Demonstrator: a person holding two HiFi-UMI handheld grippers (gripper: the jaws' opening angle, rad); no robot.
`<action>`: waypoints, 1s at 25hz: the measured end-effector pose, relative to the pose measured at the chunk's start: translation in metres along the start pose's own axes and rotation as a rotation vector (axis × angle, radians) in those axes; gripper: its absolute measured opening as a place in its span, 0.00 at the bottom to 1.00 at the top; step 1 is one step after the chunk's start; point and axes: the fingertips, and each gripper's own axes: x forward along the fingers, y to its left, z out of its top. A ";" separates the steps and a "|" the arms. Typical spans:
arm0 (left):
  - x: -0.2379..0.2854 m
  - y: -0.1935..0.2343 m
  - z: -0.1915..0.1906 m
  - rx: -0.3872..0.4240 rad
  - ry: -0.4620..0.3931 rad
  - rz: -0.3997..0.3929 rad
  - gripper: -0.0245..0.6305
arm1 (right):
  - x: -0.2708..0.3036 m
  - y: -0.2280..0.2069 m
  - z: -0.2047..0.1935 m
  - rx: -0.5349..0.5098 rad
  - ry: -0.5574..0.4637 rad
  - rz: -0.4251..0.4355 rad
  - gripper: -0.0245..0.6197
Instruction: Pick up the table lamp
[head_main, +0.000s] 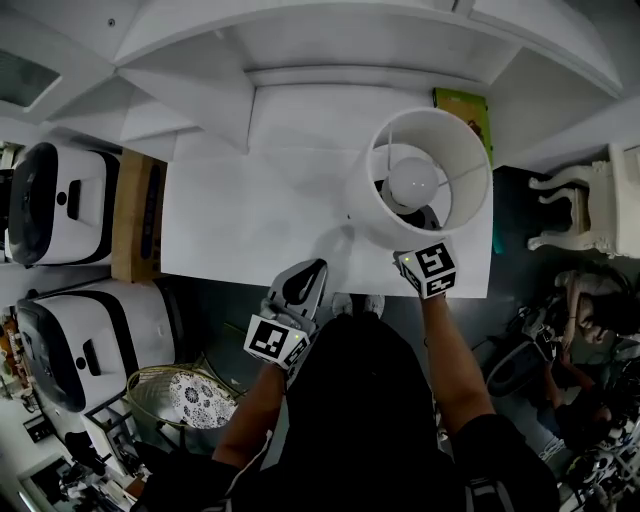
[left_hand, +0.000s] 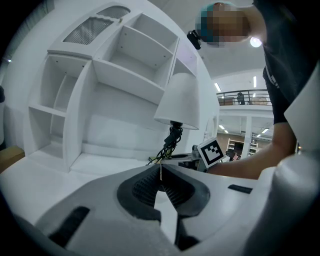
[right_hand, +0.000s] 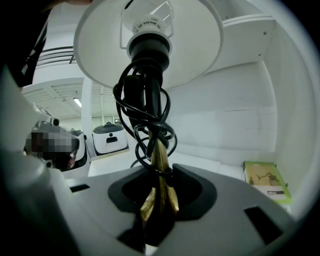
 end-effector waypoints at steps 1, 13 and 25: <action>0.000 0.000 0.003 0.001 -0.002 0.001 0.07 | -0.002 0.001 0.003 0.002 -0.001 0.000 0.24; -0.009 -0.009 0.021 -0.028 -0.021 -0.006 0.07 | -0.025 0.006 0.033 -0.024 -0.002 -0.001 0.24; -0.013 -0.011 0.048 -0.006 -0.036 -0.017 0.07 | -0.049 0.014 0.057 -0.026 -0.008 -0.016 0.24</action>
